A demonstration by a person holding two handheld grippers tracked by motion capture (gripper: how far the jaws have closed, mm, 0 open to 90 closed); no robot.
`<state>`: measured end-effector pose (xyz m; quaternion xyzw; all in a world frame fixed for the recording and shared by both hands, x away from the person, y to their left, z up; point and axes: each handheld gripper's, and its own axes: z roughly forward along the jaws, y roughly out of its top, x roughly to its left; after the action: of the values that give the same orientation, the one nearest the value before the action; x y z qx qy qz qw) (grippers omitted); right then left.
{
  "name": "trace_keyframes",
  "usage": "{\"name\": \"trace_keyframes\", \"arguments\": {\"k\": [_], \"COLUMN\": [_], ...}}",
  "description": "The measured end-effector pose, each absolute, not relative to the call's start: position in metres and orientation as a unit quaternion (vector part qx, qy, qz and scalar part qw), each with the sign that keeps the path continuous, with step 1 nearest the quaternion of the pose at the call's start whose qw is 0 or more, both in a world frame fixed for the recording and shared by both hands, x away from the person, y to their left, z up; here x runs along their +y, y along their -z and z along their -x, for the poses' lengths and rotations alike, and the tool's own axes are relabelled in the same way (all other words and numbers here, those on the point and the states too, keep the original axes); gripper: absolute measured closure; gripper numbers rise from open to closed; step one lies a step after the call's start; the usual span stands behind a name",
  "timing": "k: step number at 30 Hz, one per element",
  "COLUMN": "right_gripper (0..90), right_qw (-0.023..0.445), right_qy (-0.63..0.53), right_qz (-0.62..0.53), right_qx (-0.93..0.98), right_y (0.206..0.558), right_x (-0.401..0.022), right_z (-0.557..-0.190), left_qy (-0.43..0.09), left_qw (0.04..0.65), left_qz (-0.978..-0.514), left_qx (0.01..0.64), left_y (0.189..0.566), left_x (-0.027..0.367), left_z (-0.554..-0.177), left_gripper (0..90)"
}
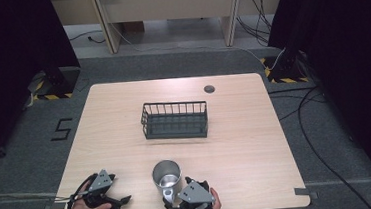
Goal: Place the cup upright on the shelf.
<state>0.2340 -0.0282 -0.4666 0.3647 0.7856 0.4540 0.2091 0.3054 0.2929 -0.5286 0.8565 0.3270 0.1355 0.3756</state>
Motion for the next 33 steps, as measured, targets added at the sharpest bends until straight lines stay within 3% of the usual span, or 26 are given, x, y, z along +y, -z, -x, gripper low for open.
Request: {"name": "trace_keyframes", "arguments": {"k": [4, 17, 21, 33], "right_gripper": [9.6, 8.6, 15.7, 16.4], "right_qw": [0.229, 0.219, 0.215, 0.224], "right_qy": [-0.442, -0.449, -0.454, -0.453], "right_qz": [-0.365, -0.359, -0.351, -0.349], "right_qx": [0.787, 0.789, 0.790, 0.789], "right_y": [0.470, 0.475, 0.475, 0.474], "right_x": [-0.023, -0.048, -0.056, -0.082], "right_z": [-0.233, -0.250, -0.256, -0.272], "left_qy": [-0.136, -0.136, -0.136, -0.136], "left_qw": [0.376, 0.376, 0.376, 0.375], "left_qz": [-0.856, -0.856, -0.856, -0.857], "left_qx": [0.327, 0.327, 0.327, 0.326], "left_y": [0.529, 0.529, 0.529, 0.529], "left_x": [0.293, 0.293, 0.293, 0.293], "left_z": [-0.305, -0.305, -0.305, -0.305], "left_gripper": [0.0, 0.0, 0.0, 0.0]}}
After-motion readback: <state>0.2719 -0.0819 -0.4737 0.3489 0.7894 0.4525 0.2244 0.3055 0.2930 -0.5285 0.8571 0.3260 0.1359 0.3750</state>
